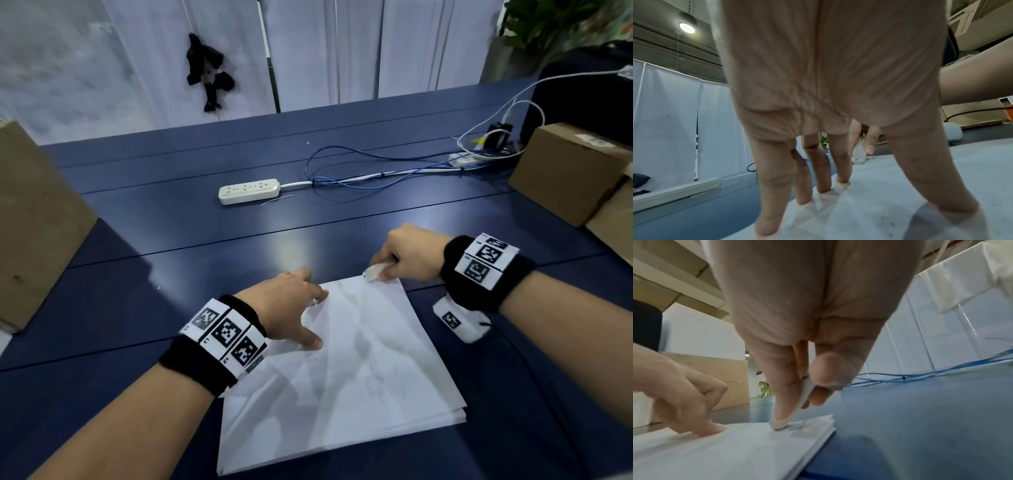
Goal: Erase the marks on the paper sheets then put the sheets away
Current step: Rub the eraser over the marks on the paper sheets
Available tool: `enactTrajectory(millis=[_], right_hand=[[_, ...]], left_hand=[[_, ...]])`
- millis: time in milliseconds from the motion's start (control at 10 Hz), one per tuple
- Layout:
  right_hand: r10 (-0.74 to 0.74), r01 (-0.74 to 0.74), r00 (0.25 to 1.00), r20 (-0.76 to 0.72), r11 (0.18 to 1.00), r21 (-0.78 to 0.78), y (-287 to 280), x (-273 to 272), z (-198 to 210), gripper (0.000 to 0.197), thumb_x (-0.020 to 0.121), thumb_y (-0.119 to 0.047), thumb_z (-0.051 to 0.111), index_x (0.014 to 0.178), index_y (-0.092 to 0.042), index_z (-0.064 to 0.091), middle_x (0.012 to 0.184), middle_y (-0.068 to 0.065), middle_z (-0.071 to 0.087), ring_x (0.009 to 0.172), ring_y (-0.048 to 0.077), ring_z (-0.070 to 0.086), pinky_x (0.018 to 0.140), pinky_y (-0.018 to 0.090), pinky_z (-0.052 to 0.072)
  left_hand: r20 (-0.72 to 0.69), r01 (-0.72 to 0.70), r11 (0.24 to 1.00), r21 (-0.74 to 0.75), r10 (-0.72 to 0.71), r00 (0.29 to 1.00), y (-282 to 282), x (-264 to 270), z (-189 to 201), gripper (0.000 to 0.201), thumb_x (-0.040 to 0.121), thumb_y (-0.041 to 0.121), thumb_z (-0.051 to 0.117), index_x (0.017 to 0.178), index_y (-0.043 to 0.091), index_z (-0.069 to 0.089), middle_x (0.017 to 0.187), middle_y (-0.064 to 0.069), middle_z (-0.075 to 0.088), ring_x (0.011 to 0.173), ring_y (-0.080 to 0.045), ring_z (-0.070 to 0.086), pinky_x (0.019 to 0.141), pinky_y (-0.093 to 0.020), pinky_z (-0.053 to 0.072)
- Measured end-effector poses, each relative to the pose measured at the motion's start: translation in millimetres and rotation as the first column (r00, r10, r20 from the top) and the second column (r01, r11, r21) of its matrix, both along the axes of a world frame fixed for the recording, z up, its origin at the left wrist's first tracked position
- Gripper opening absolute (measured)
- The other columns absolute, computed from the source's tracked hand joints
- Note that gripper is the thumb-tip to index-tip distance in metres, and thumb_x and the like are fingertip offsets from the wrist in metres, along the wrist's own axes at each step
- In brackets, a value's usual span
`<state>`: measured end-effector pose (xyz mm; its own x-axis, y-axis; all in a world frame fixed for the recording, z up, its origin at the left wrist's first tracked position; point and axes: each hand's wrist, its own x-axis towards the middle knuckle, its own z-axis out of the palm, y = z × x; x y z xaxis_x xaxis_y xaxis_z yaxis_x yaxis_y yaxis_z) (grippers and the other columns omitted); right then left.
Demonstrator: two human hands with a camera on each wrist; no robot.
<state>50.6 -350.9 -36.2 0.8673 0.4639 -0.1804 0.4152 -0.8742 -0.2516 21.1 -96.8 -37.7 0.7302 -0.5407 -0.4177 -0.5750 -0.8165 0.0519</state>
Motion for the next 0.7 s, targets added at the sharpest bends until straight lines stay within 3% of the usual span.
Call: enactTrajectory(millis=[100, 200, 300, 400, 500, 600, 700], right_hand=[[0.059, -0.065, 0.981, -0.183, 0.998, -0.027, -3, -22, 5, 0.023, 0.078, -0.040, 0.071, 0.100, -0.038, 0.073, 0.057, -0.017, 0.062, 0.057, 0.017, 0.059, 0.055, 0.019, 0.045], [0.111, -0.126, 0.943, -0.314, 0.992, -0.027, -2, -35, 7, 0.028, 0.071, -0.040, 0.074, 0.099, -0.043, 0.072, 0.067, -0.005, 0.069, 0.062, 0.023, 0.066, 0.054, 0.021, 0.051], [0.030, -0.032, 0.990, -0.137, 0.999, -0.013, 2, -14, 4, 0.025, 0.074, -0.044, 0.071, 0.098, -0.041, 0.072, 0.062, -0.015, 0.067, 0.066, 0.019, 0.065, 0.065, 0.032, 0.058], [-0.013, 0.014, 1.000, -0.014, 1.000, 0.025, 2, 2, 3, 0.024, 0.076, -0.043, 0.069, 0.100, -0.041, 0.072, 0.060, -0.018, 0.064, 0.063, 0.018, 0.062, 0.065, 0.032, 0.057], [0.054, -0.055, 0.988, -0.145, 0.999, -0.003, -2, -9, -2, 0.032, 0.070, -0.046, 0.070, 0.102, -0.047, 0.068, 0.064, -0.014, 0.066, 0.060, 0.011, 0.063, 0.066, 0.028, 0.055], [0.133, -0.143, 0.950, -0.284, 0.990, -0.018, 2, -27, -4, 0.033, 0.068, -0.050, 0.071, 0.101, -0.053, 0.066, 0.072, -0.003, 0.070, 0.064, 0.020, 0.068, 0.067, 0.030, 0.057], [0.051, -0.051, 0.995, -0.084, 0.999, -0.007, 5, -14, 2, 0.025, 0.075, -0.044, 0.072, 0.100, -0.041, 0.072, 0.058, -0.017, 0.063, 0.058, 0.008, 0.061, 0.065, 0.027, 0.052]], left_hand=[[-0.005, -0.004, 1.000, 0.000, 0.004, 1.000, 0, 1, 0, 0.077, 0.071, 0.059, 0.074, 0.135, 0.027, 0.047, 0.115, 0.003, 0.042, 0.108, -0.021, 0.045, 0.090, -0.040, 0.049], [-0.006, -0.003, 1.000, 0.001, 0.003, 1.000, 0, 1, 0, 0.077, 0.071, 0.059, 0.074, 0.135, 0.027, 0.047, 0.115, 0.003, 0.042, 0.108, -0.021, 0.045, 0.090, -0.041, 0.049], [-0.004, -0.003, 1.000, 0.004, 0.003, 1.000, 0, 0, 0, 0.077, 0.072, 0.059, 0.074, 0.136, 0.027, 0.047, 0.114, 0.003, 0.042, 0.108, -0.021, 0.045, 0.089, -0.041, 0.049], [-0.001, -0.008, 1.000, 0.001, 0.008, 1.000, 0, 0, 0, 0.077, 0.071, 0.059, 0.074, 0.135, 0.026, 0.047, 0.114, 0.003, 0.041, 0.107, -0.022, 0.045, 0.089, -0.041, 0.049], [-0.007, -0.011, 1.000, 0.003, 0.011, 1.000, 0, 1, 0, 0.077, 0.071, 0.059, 0.075, 0.136, 0.026, 0.047, 0.114, 0.003, 0.042, 0.108, -0.022, 0.045, 0.089, -0.042, 0.049], [-0.007, -0.010, 1.000, -0.002, 0.010, 1.000, 0, 1, -1, 0.077, 0.071, 0.059, 0.075, 0.135, 0.026, 0.047, 0.114, 0.003, 0.043, 0.108, -0.022, 0.046, 0.089, -0.042, 0.049], [0.001, -0.001, 1.000, 0.004, 0.001, 1.000, 0, 0, 0, 0.077, 0.072, 0.059, 0.074, 0.136, 0.027, 0.047, 0.114, 0.002, 0.043, 0.107, -0.022, 0.045, 0.089, -0.041, 0.049]])
